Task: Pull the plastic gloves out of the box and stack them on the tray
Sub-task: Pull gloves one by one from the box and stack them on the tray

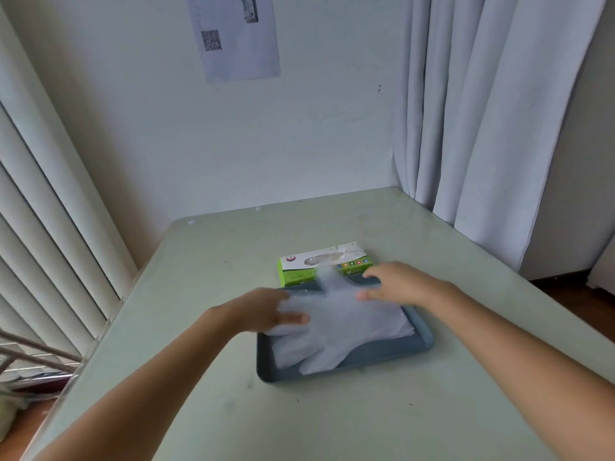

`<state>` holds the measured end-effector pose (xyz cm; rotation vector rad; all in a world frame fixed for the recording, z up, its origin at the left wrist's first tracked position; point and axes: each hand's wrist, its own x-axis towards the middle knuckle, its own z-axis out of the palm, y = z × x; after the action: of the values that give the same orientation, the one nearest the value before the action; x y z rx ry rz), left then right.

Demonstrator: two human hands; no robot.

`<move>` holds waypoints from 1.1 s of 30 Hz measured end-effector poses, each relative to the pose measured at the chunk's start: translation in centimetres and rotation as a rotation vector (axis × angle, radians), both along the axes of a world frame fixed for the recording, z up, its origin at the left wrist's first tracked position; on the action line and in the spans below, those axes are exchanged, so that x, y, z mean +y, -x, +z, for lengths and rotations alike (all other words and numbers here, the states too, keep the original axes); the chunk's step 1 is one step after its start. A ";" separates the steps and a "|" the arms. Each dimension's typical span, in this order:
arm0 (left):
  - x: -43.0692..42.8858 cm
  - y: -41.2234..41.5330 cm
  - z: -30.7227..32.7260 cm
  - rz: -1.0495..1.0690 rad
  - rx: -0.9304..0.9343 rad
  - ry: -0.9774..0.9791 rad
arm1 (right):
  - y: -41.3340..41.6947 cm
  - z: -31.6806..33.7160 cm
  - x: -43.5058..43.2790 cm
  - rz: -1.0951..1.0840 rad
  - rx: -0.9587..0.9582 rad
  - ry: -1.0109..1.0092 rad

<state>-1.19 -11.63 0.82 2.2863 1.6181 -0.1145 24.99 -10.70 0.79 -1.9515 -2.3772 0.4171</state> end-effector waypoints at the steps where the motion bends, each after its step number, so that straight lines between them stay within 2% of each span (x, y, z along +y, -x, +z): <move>1: 0.8 0.0 0.4 0.043 -0.076 -0.056 | -0.2 0.3 0.9 -0.018 0.061 -0.066; 5: 4.8 0.0 0.8 0.142 -0.214 -0.231 | -0.3 1.0 4.3 -0.018 0.195 -0.240; 8: 7.4 -0.2 0.2 0.134 -0.231 -0.255 | 0.3 0.4 6.8 0.008 0.262 -0.320; 13: 10.6 -1.0 -0.8 0.124 -0.249 -0.172 | 2.5 -0.9 10.2 0.135 0.279 -0.323; 19: 12.2 -1.9 -1.8 0.087 -0.246 -0.013 | 4.3 -1.9 13.0 0.372 0.133 -0.247; 25: 13.6 -1.9 -2.8 0.045 -0.176 0.084 | 4.0 -1.5 14.6 0.446 0.112 -0.146; 33: 13.8 -1.9 -3.1 0.021 -0.201 0.063 | 4.5 -2.0 14.7 0.502 0.058 -0.276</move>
<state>0.71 2.20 -2.26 2.1569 1.5146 0.0665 20.53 3.99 -1.24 -1.2071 -2.6948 0.1403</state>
